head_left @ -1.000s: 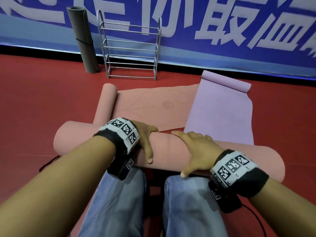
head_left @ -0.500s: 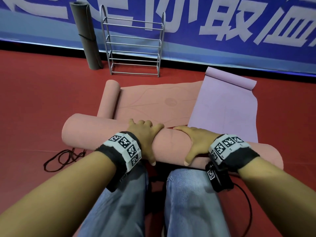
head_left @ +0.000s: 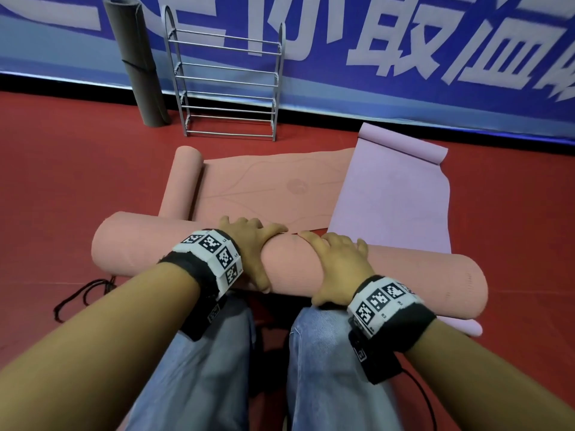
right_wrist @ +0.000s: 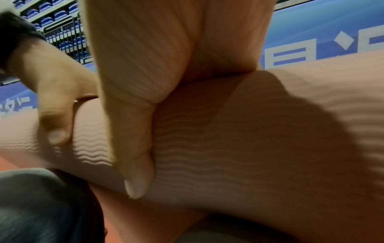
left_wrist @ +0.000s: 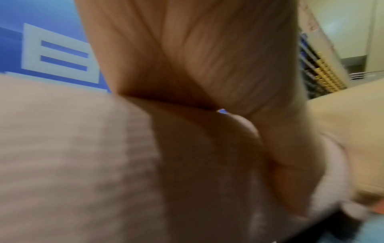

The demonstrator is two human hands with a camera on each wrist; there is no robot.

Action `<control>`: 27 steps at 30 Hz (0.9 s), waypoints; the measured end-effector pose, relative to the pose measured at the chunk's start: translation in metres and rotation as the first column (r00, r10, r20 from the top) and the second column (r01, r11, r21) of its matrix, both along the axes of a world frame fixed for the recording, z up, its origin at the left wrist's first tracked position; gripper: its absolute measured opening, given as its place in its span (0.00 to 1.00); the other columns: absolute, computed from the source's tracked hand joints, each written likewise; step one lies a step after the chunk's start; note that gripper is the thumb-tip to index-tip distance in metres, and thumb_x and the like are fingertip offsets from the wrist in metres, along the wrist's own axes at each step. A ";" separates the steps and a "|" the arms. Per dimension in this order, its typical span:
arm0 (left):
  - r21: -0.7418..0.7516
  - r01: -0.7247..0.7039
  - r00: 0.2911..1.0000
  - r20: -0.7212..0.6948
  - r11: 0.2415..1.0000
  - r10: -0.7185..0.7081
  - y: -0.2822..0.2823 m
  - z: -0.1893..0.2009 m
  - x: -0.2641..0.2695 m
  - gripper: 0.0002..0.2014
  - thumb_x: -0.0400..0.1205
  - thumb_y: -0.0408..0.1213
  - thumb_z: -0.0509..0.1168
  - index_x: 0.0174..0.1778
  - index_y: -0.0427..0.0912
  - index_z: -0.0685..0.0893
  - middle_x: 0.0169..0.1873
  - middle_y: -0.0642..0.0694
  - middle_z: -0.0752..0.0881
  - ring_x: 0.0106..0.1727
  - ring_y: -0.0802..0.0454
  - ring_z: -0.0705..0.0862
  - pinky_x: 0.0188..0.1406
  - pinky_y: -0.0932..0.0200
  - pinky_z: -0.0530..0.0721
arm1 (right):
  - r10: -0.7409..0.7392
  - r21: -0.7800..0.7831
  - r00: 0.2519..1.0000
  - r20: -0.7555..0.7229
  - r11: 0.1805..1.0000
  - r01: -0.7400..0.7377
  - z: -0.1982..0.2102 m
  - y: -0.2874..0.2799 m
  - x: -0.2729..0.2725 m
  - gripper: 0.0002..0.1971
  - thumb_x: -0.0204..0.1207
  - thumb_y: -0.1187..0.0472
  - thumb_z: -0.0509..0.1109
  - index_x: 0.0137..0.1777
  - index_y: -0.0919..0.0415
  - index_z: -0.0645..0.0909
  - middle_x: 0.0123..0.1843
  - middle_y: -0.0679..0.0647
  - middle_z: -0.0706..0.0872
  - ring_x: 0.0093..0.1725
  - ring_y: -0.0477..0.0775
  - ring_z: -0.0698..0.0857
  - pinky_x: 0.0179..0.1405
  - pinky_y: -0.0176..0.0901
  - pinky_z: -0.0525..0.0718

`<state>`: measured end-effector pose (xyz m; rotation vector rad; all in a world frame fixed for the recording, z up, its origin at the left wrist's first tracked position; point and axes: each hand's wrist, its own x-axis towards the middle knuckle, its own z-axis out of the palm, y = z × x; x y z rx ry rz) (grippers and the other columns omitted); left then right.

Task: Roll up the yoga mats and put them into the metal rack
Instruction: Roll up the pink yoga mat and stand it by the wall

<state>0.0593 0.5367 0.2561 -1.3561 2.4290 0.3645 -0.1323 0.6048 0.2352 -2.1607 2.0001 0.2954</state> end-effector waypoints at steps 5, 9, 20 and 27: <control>-0.116 0.044 0.995 0.098 0.992 -0.033 0.016 -0.009 -0.006 0.66 0.58 0.58 0.82 0.83 0.63 0.41 0.80 0.42 0.60 0.82 0.39 0.58 0.74 0.20 0.51 | -0.005 0.041 1.000 0.022 0.999 0.004 0.005 -0.010 -0.004 0.64 0.49 0.42 0.84 0.82 0.36 0.46 0.72 0.54 0.73 0.71 0.60 0.72 0.73 0.67 0.64; -0.122 -0.011 0.995 0.095 0.992 0.023 0.016 -0.010 -0.011 0.66 0.56 0.60 0.82 0.83 0.63 0.44 0.77 0.38 0.66 0.79 0.38 0.64 0.75 0.24 0.54 | -0.010 0.084 0.999 0.034 0.996 0.007 0.008 -0.016 -0.003 0.63 0.49 0.43 0.85 0.82 0.36 0.49 0.69 0.55 0.75 0.68 0.59 0.74 0.69 0.62 0.69; -0.097 0.030 0.999 -0.042 0.995 -0.034 0.019 0.015 -0.006 0.35 0.63 0.56 0.75 0.65 0.61 0.69 0.37 0.55 0.77 0.48 0.47 0.85 0.47 0.55 0.79 | 0.014 0.122 0.996 0.083 0.992 -0.024 0.037 -0.017 -0.005 0.46 0.52 0.46 0.83 0.73 0.35 0.67 0.46 0.47 0.80 0.47 0.55 0.82 0.49 0.47 0.86; 0.214 0.067 0.994 -0.100 0.974 -0.046 0.000 0.046 -0.002 0.35 0.55 0.51 0.85 0.55 0.64 0.75 0.35 0.62 0.84 0.40 0.62 0.82 0.46 0.62 0.78 | 0.039 0.310 0.982 0.185 0.946 -0.096 0.072 -0.018 -0.010 0.42 0.52 0.52 0.88 0.69 0.41 0.75 0.53 0.48 0.86 0.54 0.52 0.84 0.57 0.44 0.85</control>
